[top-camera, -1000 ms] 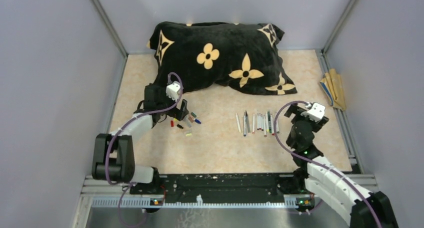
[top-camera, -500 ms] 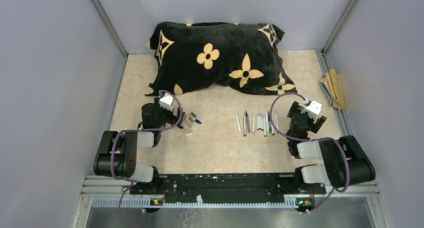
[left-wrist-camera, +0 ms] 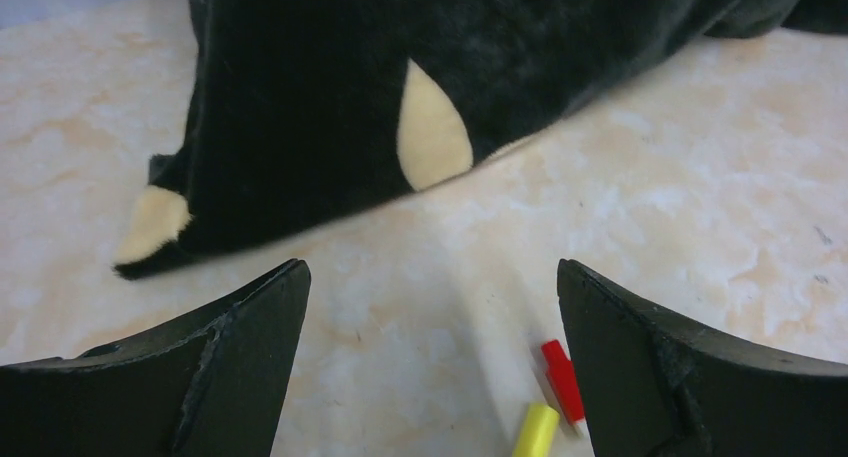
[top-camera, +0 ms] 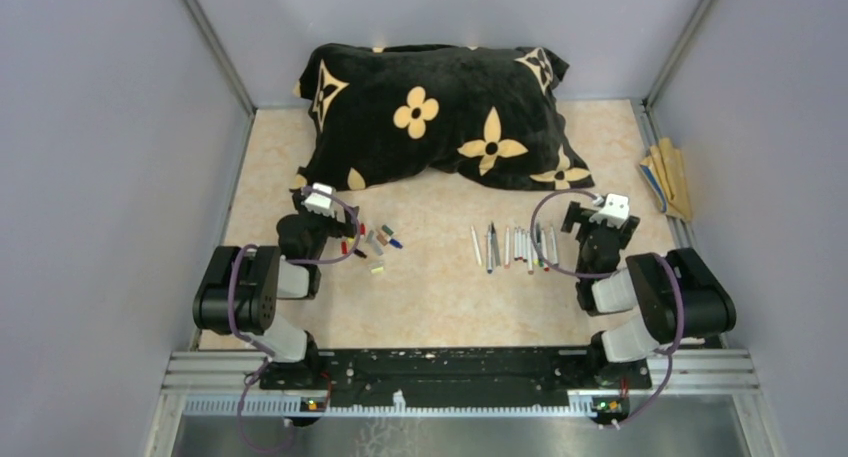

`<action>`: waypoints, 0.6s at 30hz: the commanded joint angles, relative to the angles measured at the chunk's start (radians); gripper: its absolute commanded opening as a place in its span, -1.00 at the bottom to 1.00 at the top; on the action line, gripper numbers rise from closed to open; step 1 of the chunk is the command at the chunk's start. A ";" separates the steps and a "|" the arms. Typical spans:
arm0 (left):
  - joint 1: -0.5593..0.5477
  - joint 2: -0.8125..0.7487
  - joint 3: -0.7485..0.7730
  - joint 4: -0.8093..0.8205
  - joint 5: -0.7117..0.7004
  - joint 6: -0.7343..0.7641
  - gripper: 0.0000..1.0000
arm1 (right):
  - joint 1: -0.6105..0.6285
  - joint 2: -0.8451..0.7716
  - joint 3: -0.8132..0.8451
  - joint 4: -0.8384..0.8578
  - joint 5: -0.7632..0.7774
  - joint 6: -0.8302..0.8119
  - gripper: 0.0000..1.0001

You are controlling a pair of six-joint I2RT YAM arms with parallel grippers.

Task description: Open the pen caps

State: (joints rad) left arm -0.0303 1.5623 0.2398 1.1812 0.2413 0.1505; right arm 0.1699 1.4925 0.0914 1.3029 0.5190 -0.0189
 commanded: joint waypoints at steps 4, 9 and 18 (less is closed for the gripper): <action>0.015 -0.001 0.026 -0.004 -0.011 -0.032 0.97 | -0.084 -0.025 0.086 -0.059 -0.124 0.067 0.97; 0.016 -0.001 0.025 -0.002 -0.011 -0.031 0.98 | -0.085 -0.028 0.081 -0.049 -0.123 0.066 0.97; 0.016 0.005 0.033 -0.013 -0.009 -0.031 0.97 | -0.083 -0.029 0.080 -0.048 -0.124 0.066 0.97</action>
State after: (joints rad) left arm -0.0196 1.5616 0.2558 1.1648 0.2279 0.1417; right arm 0.0887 1.4857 0.1654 1.2285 0.4118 0.0303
